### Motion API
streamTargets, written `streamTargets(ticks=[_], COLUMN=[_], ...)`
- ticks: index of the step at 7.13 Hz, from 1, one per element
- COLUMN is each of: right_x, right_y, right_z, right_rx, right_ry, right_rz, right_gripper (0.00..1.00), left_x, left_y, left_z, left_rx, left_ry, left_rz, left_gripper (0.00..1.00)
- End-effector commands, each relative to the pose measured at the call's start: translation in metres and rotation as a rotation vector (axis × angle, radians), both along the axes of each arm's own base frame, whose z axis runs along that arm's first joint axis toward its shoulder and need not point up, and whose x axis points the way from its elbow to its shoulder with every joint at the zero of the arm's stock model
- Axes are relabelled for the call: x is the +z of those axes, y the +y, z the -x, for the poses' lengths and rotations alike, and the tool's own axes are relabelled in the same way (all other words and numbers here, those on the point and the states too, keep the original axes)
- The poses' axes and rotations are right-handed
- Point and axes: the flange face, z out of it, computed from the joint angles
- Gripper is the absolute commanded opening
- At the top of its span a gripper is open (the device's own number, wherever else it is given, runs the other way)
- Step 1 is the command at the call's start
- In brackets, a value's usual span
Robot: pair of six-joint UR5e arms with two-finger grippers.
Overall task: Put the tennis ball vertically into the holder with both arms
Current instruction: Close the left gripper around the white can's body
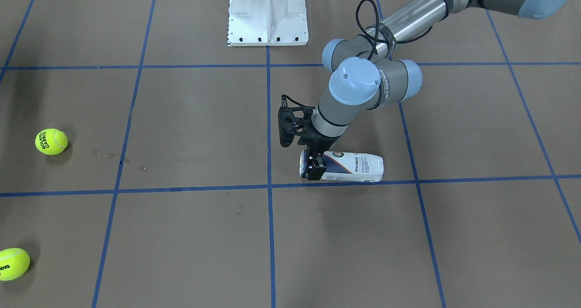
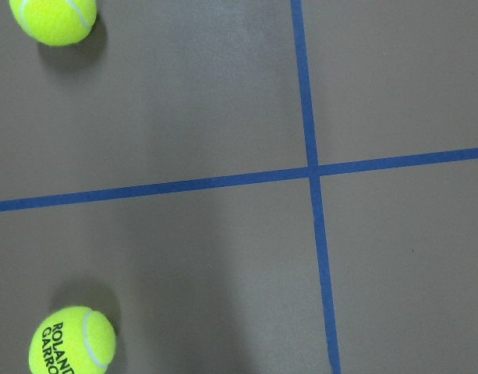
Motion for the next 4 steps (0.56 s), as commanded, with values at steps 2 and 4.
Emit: streamTargets(ticks=[2,4], right_x=[-0.0001,0.0008], right_y=[0.0003,0.0003], right_z=[0.0001,0.0], right_rx=[0.0,0.0], right_ry=[-0.002,0.0], right_rz=[0.001,0.003], right_gripper=[1.0,1.0], left_x=[0.0053,0.0109], left_y=[0.0069,0.0076], left_z=[-0.0157,-0.0165], left_rx=[-0.003,-0.003], left_ry=[-0.031,-0.038], left_rz=[-0.021,-0.017], left_gripper=[0.99,0.99])
